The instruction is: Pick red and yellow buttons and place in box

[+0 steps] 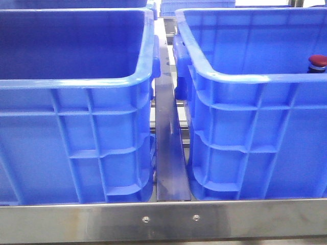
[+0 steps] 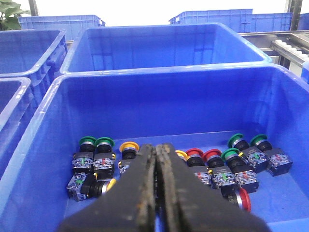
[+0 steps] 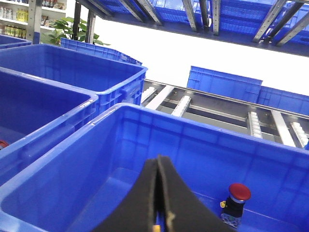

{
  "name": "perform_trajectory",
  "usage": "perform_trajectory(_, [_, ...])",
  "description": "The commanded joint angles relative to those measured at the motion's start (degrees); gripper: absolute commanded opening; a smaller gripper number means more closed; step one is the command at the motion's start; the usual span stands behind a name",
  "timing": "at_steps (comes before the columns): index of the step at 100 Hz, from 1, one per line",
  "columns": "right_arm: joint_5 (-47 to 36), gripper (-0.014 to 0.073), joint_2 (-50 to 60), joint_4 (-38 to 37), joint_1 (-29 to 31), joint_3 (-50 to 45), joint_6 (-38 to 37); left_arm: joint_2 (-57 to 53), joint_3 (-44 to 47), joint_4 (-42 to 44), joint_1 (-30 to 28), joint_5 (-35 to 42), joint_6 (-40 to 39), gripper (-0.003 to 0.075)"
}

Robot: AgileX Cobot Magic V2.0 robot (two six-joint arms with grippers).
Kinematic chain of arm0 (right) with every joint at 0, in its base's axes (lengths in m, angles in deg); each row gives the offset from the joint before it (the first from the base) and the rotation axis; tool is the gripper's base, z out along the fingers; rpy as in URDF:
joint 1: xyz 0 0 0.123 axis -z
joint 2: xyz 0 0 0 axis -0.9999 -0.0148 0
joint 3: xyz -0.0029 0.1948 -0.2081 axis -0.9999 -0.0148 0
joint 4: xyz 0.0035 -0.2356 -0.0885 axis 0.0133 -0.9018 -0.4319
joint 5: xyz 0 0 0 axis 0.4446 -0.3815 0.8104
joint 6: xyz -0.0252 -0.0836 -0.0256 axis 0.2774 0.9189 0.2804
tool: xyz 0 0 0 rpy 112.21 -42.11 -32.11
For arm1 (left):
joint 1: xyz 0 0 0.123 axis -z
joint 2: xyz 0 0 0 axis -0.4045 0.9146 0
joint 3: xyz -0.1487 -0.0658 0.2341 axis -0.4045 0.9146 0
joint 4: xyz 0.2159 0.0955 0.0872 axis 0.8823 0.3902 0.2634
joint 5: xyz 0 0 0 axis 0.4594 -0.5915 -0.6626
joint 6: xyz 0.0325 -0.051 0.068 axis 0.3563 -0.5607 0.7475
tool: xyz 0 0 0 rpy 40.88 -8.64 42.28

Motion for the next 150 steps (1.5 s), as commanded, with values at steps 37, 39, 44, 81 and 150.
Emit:
perform_trajectory(37, [-0.91, -0.0069, -0.62, 1.43, 0.08, 1.31, 0.26, -5.49, 16.14, -11.76, -10.92, 22.86, 10.77, -0.0020])
perform_trajectory(39, [-0.83, -0.0069, -0.62, 1.43, 0.08, 1.31, 0.26, -6.08, 17.20, -11.76, -11.19, 23.52, 10.41, -0.0020])
perform_trajectory(44, [-0.65, -0.0069, -0.62, 1.43, 0.08, 1.31, 0.26, -7.62, 19.59, -11.76, -11.64, 24.74, 10.02, -0.0020])
perform_trajectory(81, [-0.24, -0.0069, -0.70, 1.47, 0.08, 1.31, 0.26, -7.90, 24.59, -11.39, -11.49, 26.46, 9.89, -0.0020])
perform_trajectory(150, [-0.24, -0.0069, -0.70, 1.47, 0.08, 1.31, 0.26, -7.90, 24.59, -11.39, -11.49, 26.80, 9.89, -0.0020])
